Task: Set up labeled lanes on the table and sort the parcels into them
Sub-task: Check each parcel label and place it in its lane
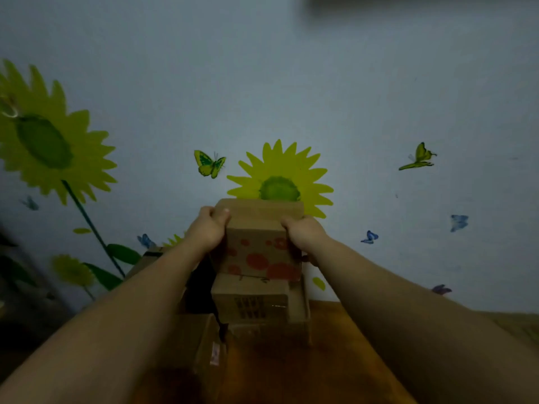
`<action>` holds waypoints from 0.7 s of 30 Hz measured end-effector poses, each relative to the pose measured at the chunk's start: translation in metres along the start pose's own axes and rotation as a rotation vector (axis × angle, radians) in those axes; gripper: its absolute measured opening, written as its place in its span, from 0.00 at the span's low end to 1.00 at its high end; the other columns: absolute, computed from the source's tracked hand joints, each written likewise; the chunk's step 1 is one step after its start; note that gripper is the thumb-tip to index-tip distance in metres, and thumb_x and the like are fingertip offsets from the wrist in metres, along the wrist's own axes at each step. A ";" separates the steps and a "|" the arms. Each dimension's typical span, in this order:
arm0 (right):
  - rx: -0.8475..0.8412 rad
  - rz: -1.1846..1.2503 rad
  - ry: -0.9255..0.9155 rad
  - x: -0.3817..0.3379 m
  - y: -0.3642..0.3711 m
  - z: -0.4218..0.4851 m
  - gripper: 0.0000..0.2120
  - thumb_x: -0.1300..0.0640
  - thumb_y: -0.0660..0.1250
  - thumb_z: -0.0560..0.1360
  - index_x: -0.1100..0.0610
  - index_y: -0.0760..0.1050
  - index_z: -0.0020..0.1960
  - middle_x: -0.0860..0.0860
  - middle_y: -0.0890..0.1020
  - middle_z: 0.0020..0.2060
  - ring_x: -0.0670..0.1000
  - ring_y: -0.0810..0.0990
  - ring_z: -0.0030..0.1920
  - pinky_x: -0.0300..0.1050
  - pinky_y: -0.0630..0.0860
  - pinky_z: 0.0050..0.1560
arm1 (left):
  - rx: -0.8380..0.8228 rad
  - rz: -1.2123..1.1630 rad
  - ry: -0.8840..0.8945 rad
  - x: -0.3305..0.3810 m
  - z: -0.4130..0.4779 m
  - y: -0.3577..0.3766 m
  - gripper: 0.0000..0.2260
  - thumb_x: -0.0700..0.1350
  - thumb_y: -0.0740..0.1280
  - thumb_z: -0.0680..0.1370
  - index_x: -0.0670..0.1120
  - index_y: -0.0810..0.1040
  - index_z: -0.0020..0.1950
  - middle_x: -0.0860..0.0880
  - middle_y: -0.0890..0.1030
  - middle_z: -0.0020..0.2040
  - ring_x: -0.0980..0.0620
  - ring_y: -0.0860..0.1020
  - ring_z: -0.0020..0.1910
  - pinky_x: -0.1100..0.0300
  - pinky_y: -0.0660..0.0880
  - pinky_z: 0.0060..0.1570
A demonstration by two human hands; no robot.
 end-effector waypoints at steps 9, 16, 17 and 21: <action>0.019 0.169 -0.148 -0.003 0.004 -0.073 0.23 0.58 0.70 0.73 0.49 0.64 0.62 0.49 0.77 0.46 0.48 0.78 0.42 0.44 0.76 0.38 | -0.253 -0.423 -0.008 -0.052 -0.048 -0.030 0.18 0.53 0.66 0.77 0.49 0.69 0.62 0.45 0.77 0.57 0.48 0.77 0.50 0.51 0.78 0.47; 0.292 0.279 -0.228 0.004 0.020 -0.152 0.18 0.64 0.68 0.71 0.49 0.68 0.56 0.46 0.77 0.49 0.52 0.79 0.52 0.57 0.79 0.50 | -0.226 -0.549 0.140 -0.074 -0.102 -0.068 0.21 0.43 0.69 0.76 0.49 0.69 0.68 0.49 0.80 0.53 0.52 0.82 0.47 0.59 0.80 0.43; 0.271 0.255 -0.238 0.006 0.026 -0.160 0.21 0.67 0.67 0.70 0.46 0.69 0.55 0.46 0.77 0.50 0.53 0.79 0.53 0.58 0.80 0.51 | -0.231 -0.555 0.172 -0.075 -0.108 -0.072 0.23 0.38 0.68 0.75 0.48 0.69 0.69 0.50 0.81 0.50 0.54 0.83 0.44 0.62 0.80 0.39; 0.277 0.220 -0.298 0.001 0.034 -0.195 0.21 0.63 0.67 0.67 0.38 0.72 0.48 0.48 0.79 0.53 0.53 0.79 0.54 0.59 0.80 0.51 | -0.219 -0.553 0.280 -0.074 -0.132 -0.093 0.25 0.35 0.68 0.74 0.47 0.68 0.70 0.52 0.81 0.46 0.58 0.83 0.39 0.67 0.79 0.35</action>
Point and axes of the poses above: each hand's wrist, its own z-axis towards the middle knuckle, its own y-axis out of the palm, x = y × z, the point moved 8 cm from there along z, towards the middle knuckle
